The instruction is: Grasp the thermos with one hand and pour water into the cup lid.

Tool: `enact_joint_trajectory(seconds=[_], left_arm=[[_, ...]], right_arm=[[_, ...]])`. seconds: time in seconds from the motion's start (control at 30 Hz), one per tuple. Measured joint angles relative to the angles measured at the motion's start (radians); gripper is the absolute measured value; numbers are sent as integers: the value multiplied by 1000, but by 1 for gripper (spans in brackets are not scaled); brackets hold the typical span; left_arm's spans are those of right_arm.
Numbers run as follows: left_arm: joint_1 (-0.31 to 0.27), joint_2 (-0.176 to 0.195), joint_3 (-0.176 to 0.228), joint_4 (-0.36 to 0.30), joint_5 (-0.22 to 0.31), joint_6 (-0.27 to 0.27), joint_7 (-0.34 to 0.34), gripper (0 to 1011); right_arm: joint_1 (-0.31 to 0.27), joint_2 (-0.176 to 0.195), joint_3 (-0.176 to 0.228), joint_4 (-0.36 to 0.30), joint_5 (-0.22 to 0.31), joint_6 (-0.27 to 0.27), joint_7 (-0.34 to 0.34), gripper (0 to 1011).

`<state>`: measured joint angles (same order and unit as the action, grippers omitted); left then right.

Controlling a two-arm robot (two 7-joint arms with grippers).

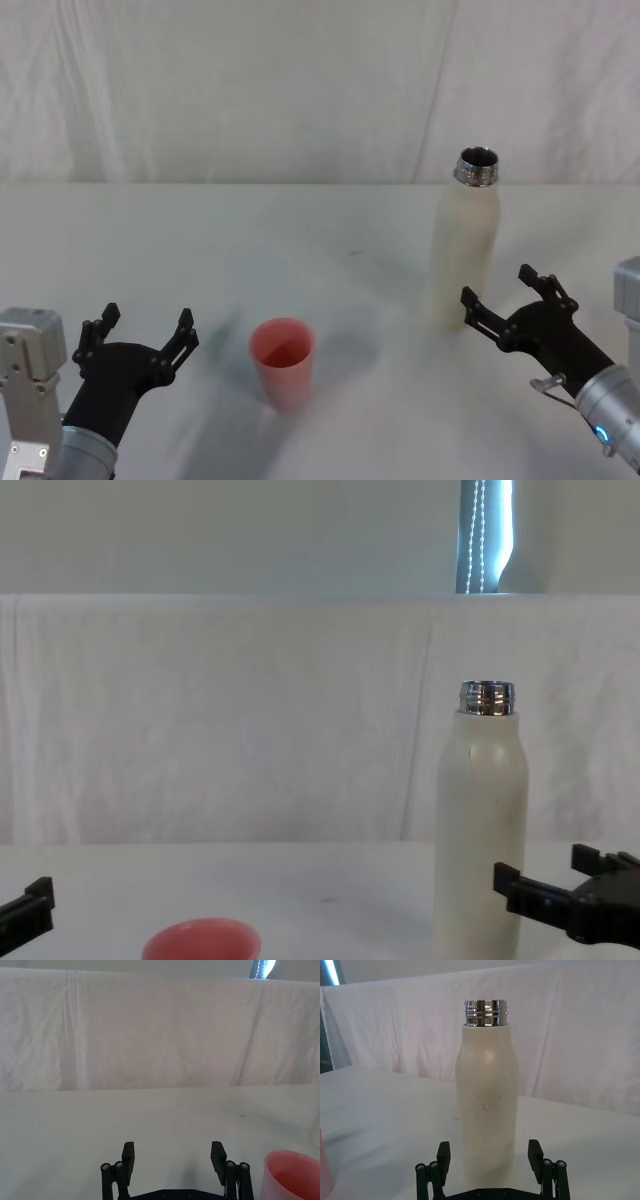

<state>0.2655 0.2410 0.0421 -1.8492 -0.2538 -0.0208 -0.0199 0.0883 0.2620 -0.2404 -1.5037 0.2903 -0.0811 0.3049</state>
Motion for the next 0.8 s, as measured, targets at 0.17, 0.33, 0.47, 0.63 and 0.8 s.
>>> enact_joint_trajectory(seconds=[0.17, 0.33, 0.47, 0.63, 0.8], left_arm=[[0, 0, 0, 0, 0, 0, 0, 1001], [0, 0, 0, 0, 0, 0, 0, 1001], [0, 0, 0, 0, 0, 0, 0, 1001], [0, 0, 0, 0, 0, 0, 0, 1001], [0, 0, 0, 0, 0, 0, 0, 1001]], right_arm=[[-41, 8, 8, -49, -26, -14, -29, 1001], [-75, 7, 18, -87, -68, -32, -64, 1001], [-90, -2, 27, -100, -88, -37, -82, 1001], [-102, -22, 39, -112, -122, -33, -114, 1001], [-104, -26, 40, -114, -128, -30, -121, 1001]])
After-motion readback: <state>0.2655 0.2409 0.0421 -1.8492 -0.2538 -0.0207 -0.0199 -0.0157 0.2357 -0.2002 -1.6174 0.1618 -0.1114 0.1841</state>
